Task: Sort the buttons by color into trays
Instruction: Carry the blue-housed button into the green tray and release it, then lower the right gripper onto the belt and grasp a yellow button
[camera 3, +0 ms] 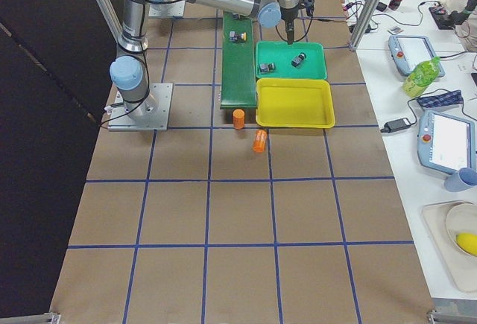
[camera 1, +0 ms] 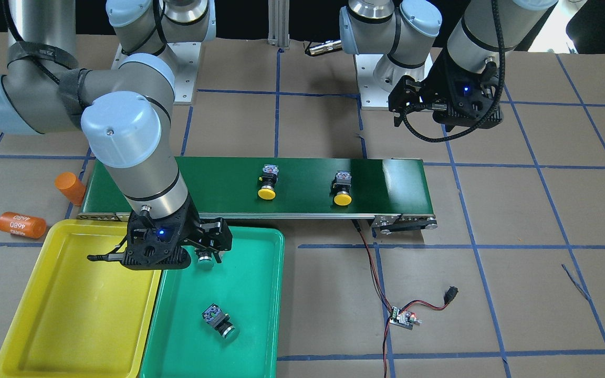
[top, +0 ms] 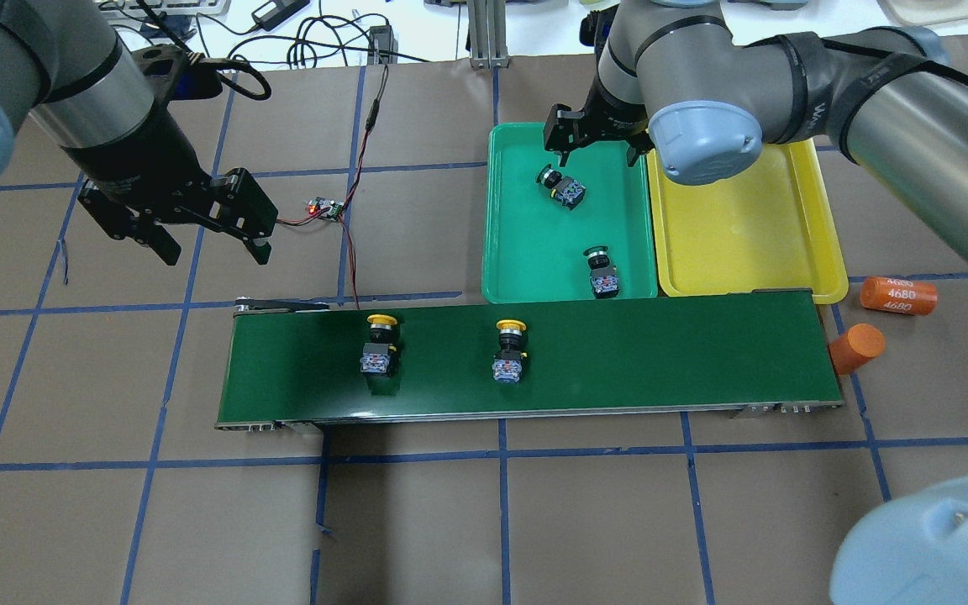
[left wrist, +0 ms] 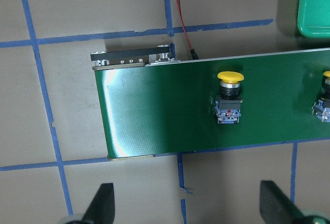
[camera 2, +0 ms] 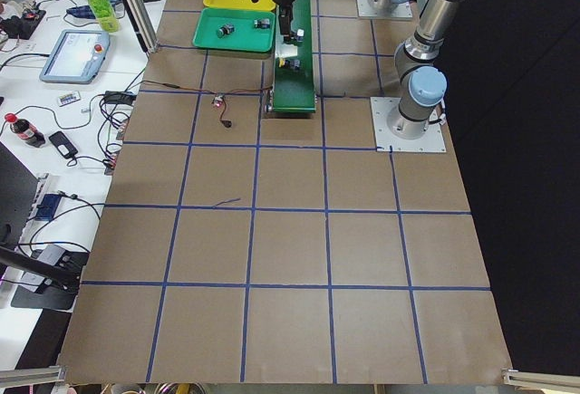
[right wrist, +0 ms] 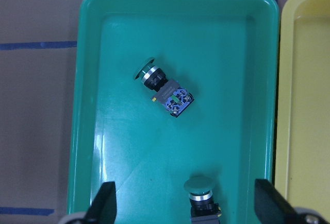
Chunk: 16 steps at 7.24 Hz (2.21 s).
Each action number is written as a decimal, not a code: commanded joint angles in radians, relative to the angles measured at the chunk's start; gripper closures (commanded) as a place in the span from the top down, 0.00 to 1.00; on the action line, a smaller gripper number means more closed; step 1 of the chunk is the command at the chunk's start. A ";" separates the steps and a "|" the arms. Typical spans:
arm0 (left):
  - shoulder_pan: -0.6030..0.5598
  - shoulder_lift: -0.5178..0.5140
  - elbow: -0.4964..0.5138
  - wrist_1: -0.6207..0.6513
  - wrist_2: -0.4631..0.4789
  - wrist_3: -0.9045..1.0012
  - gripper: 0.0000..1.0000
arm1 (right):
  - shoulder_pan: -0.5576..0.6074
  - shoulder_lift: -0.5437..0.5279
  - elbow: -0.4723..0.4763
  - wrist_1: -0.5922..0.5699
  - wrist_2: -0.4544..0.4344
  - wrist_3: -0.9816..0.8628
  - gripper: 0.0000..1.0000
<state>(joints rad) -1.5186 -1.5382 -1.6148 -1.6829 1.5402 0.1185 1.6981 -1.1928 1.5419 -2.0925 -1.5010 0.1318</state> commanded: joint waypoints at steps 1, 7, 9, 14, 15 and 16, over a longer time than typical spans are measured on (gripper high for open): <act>0.000 -0.003 0.001 0.006 0.000 -0.002 1.00 | -0.033 -0.042 0.033 0.092 -0.005 -0.040 0.95; 0.000 -0.005 0.004 0.005 -0.015 -0.010 1.00 | -0.097 -0.301 0.550 -0.072 -0.010 -0.090 1.00; 0.000 -0.003 0.004 0.005 -0.014 -0.008 1.00 | -0.097 -0.298 0.550 -0.060 -0.013 -0.090 1.00; -0.002 -0.002 0.019 0.015 -0.017 -0.016 1.00 | -0.097 -0.295 0.515 -0.057 -0.137 -0.107 1.00; -0.002 -0.002 0.020 0.015 -0.015 -0.016 1.00 | -0.097 -0.294 0.454 -0.047 -0.134 -0.109 1.00; -0.002 -0.003 0.024 0.017 -0.014 -0.016 1.00 | -0.094 -0.295 0.434 0.019 -0.122 -0.098 1.00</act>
<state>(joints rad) -1.5201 -1.5405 -1.5953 -1.6671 1.5249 0.1029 1.6024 -1.4880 2.0135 -2.1260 -1.6303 0.0280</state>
